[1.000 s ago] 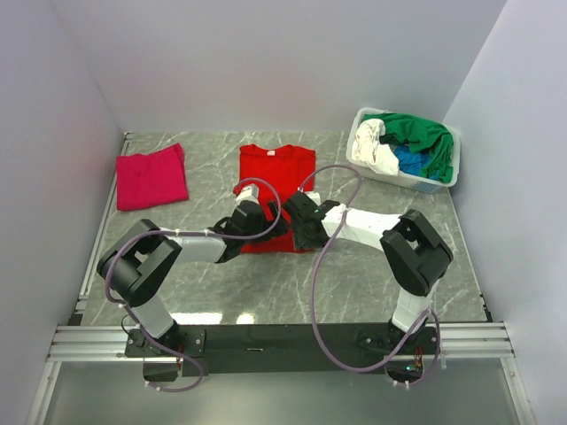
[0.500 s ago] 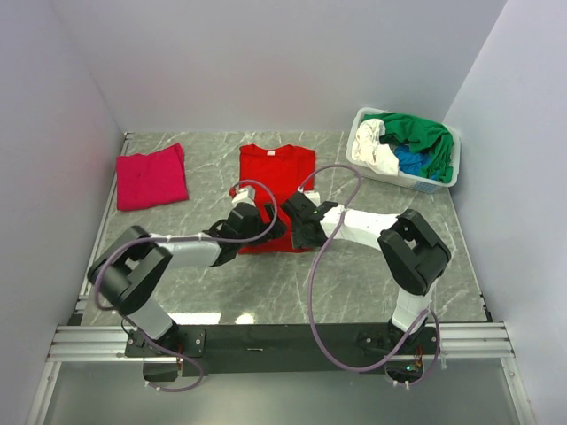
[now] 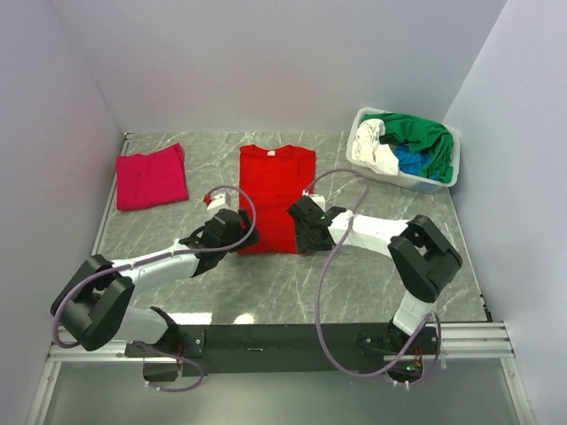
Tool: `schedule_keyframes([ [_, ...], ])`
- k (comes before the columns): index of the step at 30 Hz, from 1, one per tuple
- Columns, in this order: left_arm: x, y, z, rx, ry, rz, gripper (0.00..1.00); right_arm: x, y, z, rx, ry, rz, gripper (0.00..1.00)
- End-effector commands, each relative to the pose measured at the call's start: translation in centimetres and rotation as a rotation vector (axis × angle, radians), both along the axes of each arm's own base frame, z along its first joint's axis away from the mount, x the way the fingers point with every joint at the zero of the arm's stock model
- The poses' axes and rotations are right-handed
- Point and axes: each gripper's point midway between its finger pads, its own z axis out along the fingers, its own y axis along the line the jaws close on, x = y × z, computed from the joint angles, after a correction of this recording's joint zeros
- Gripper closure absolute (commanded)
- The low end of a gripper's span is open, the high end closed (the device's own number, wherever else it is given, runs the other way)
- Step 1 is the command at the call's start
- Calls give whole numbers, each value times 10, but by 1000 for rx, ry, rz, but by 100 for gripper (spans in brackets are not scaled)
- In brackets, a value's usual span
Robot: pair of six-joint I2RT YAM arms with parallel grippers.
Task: Fold and stack the t-shirts
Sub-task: Fold the tshirt
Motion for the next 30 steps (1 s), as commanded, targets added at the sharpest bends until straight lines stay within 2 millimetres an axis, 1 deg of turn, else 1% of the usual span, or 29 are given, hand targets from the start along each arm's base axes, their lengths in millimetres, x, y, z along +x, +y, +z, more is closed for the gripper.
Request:
schedule_keyframes([
  [1,-12,28,-33,70,85,50,21,-8,0,25,53,-35,9,39],
  [2,-13,29,-35,73,91,45,20,-11,2,29,72,-37,21,39],
  [5,-14,28,-38,77,99,32,16,-6,4,49,117,-77,29,39],
  [8,-13,27,-38,72,103,29,15,-1,6,53,129,-85,28,39],
  [9,-13,28,-38,71,102,29,14,0,6,51,122,-81,25,39],
  [12,-13,28,-39,74,106,28,14,3,4,38,99,-62,15,39],
  [17,-15,32,-39,72,109,27,15,9,-8,20,55,-58,-43,39],
  [21,-17,34,-39,66,104,27,16,12,-10,7,56,-46,-58,40],
  [26,-21,38,-43,72,115,29,16,5,-10,-8,61,0,-53,42],
  [30,-25,41,-49,69,127,33,16,-1,-10,-20,77,35,-52,46],
])
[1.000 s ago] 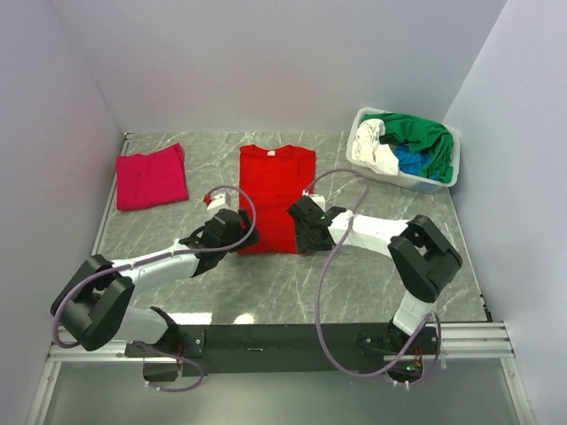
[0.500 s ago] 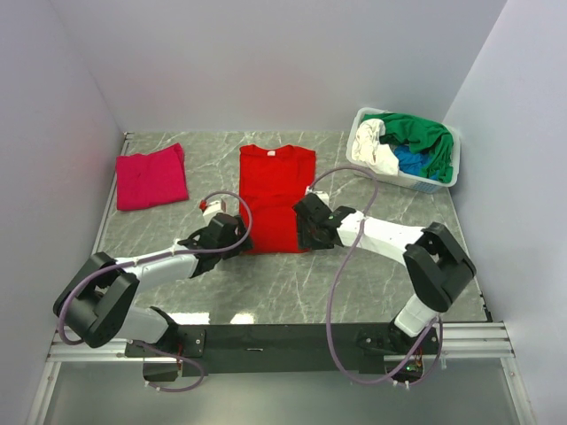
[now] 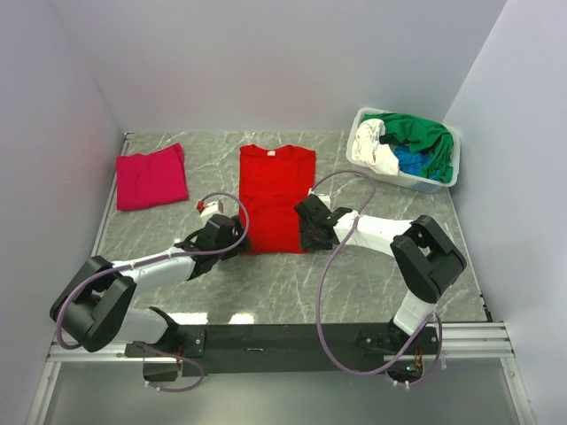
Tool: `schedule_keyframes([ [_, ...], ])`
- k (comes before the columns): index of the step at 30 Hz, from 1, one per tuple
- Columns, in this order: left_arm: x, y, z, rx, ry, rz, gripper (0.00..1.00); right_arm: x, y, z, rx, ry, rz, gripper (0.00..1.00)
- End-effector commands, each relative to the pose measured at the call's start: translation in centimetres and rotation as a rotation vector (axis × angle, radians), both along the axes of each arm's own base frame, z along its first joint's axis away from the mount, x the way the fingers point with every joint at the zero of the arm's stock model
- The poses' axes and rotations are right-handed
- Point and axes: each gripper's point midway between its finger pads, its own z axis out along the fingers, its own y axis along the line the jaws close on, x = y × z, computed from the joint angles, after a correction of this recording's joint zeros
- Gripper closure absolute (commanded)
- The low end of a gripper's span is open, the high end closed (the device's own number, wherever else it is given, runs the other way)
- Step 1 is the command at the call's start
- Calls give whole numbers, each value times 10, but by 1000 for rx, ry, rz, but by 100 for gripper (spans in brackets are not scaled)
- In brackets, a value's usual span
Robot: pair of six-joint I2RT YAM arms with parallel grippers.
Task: Fold and stack the t-shirts
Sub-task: Fold the tshirt
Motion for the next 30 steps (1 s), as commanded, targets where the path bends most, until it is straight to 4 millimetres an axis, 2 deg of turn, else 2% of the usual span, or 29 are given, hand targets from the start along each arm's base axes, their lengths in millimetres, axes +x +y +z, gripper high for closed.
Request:
schedule_keyframes([
  [1,-5,4,-3,-2,6,-9,16,-6,-5,-20,4,42,-15,47],
  [4,-6,6,-4,3,7,-8,16,-10,-4,-26,9,60,-12,52],
  [7,-7,9,-4,7,7,-5,16,-11,-5,-29,8,69,-15,67],
  [8,-8,10,-5,7,7,-3,16,-13,-7,-30,2,76,-14,76],
  [10,-8,9,-7,-1,7,-8,16,-13,-7,-31,0,80,-13,83],
  [11,-9,9,-8,-5,14,-4,17,-14,-8,-32,1,83,-15,89],
  [14,-11,7,-16,-3,40,-8,17,-18,-10,-34,-3,92,-16,98],
  [17,-9,5,-19,-2,44,-13,20,-22,-14,-37,-9,100,-18,100],
  [23,-4,15,-26,72,56,9,35,-28,-18,-37,-5,102,-24,100],
  [27,-4,8,-27,69,68,-30,46,-27,-17,-34,-7,96,-23,100],
  [30,-7,8,-31,84,92,-43,48,-27,-17,-35,-8,100,-21,100],
])
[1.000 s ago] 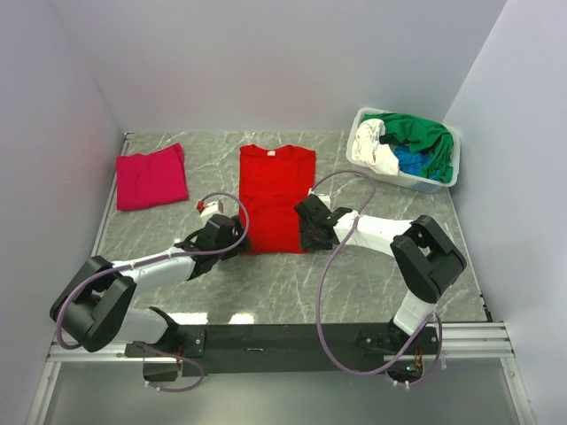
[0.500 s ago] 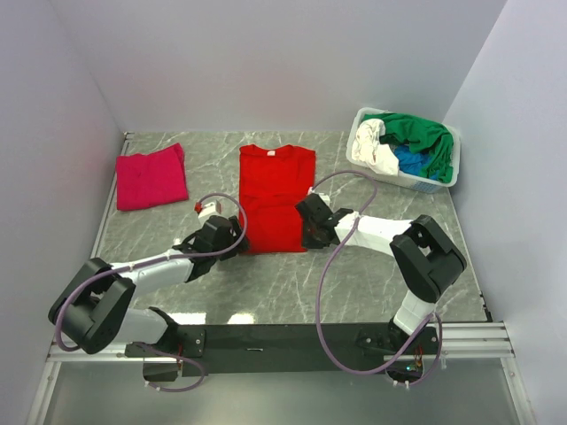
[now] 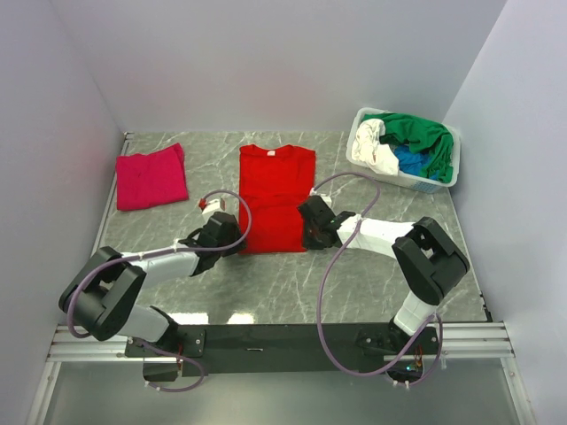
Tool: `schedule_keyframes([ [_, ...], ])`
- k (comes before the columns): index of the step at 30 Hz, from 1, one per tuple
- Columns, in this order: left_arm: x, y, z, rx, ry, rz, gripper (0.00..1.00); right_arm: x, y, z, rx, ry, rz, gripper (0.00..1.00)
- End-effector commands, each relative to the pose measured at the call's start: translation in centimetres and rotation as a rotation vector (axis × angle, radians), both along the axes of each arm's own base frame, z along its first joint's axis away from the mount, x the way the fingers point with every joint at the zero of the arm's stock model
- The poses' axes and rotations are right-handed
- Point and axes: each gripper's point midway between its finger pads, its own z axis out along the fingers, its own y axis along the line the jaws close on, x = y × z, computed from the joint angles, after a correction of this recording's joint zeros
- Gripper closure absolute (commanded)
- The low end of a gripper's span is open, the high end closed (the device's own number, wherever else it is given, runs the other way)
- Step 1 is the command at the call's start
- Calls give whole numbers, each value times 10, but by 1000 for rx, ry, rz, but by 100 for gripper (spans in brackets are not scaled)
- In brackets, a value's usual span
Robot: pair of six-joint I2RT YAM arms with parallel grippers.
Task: Fold and stack the t-shirts
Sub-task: Fold the tshirt
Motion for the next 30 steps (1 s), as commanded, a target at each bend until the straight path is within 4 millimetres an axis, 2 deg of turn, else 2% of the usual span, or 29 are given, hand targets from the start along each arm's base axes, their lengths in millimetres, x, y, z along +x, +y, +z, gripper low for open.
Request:
schedule_keyframes([
  [1,-22,9,-24,71,116,-40,48,-31,-30,-34,-120,129,-6,100],
  [11,-31,-5,-27,10,143,-98,51,-30,-29,-32,-119,125,-3,100],
  [16,-34,-4,-29,17,156,-95,54,-29,-29,-31,-120,122,-5,100],
  [19,-36,3,-35,43,173,-72,62,-28,-29,-30,-119,121,-3,100],
  [23,-39,7,-39,51,188,-50,89,-28,-29,-26,-118,113,0,100],
  [26,-46,10,-42,64,205,-45,99,-28,-30,-23,-119,110,1,100],
  [30,-51,4,-39,68,204,-75,99,-32,-32,-16,-127,106,14,100],
])
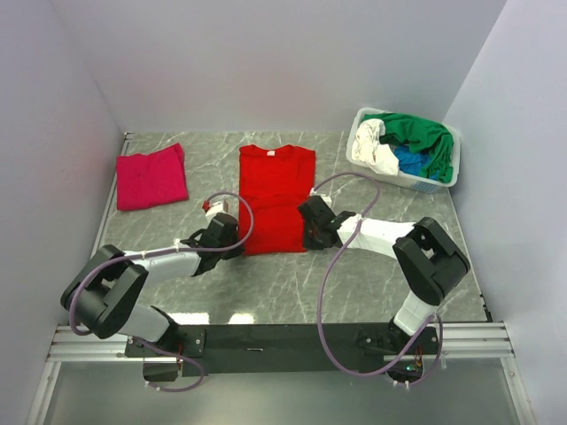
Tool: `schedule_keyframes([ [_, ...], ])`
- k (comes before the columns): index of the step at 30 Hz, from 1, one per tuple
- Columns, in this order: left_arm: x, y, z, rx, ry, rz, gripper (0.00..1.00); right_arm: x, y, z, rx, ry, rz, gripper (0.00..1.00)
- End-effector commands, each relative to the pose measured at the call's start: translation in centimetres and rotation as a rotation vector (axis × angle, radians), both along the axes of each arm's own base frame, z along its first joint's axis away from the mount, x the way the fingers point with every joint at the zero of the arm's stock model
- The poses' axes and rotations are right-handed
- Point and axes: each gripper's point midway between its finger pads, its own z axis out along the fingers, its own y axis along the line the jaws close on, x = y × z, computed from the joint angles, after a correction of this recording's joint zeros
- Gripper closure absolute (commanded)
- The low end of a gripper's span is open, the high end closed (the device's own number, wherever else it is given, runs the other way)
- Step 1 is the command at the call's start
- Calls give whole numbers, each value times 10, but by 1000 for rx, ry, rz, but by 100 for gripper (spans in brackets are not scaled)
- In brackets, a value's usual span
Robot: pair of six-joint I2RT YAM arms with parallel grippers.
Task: Fold and stack the t-shirts
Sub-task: Fold the tshirt
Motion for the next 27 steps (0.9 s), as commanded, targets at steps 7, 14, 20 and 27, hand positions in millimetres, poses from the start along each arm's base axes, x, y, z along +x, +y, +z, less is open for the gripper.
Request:
schedule_keyframes([
  [7,-68,1,-15,67,161,-130,99,-65,-35,5,-140,103,69,100],
  [14,-106,4,-1,0,186,-196,99,-122,-43,19,-153,146,133,100],
  [20,-147,-9,15,-65,222,-314,99,-165,-39,34,-139,180,219,100],
  [27,-196,-34,44,-174,259,-477,100,-219,-39,53,-94,262,362,100],
])
